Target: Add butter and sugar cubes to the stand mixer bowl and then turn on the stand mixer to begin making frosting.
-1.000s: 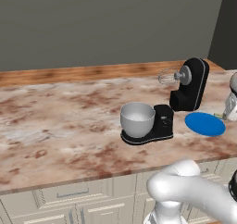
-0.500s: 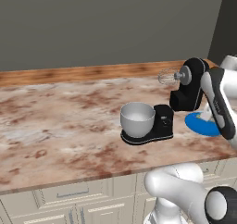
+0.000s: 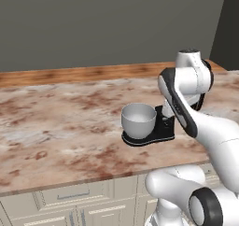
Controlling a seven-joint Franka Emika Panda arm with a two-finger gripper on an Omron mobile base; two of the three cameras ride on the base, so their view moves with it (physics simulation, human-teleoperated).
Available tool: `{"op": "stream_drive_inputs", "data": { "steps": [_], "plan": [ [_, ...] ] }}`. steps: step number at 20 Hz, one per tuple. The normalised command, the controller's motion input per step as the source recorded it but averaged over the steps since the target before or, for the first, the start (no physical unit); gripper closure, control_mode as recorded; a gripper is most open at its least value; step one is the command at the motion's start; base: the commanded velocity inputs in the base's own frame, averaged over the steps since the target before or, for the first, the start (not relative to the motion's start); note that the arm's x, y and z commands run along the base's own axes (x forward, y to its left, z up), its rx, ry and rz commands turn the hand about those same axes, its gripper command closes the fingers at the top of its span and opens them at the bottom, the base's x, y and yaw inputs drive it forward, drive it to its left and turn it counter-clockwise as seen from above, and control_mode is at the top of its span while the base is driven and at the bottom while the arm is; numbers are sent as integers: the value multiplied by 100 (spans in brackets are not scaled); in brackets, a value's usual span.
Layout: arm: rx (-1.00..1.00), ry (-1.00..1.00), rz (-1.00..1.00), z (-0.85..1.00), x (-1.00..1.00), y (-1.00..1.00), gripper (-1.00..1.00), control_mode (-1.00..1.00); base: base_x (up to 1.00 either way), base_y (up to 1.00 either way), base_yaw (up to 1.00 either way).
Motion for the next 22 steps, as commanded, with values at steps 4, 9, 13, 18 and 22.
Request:
{"op": "stream_drive_inputs", "data": {
  "steps": [4,9,13,18,22],
  "plan": [
    [-6,0,-13,0,57,39,100,-100,0,0,0],
    [-4,0,-13,0,51,38,100,-100,0,0,0],
    [-1,0,-10,-14,32,37,100,-100,0,0,0],
    [0,0,-7,-30,24,26,100,-100,0,0,0],
    [0,0,-6,-31,27,12,100,-100,0,0,0]
  ]
}}
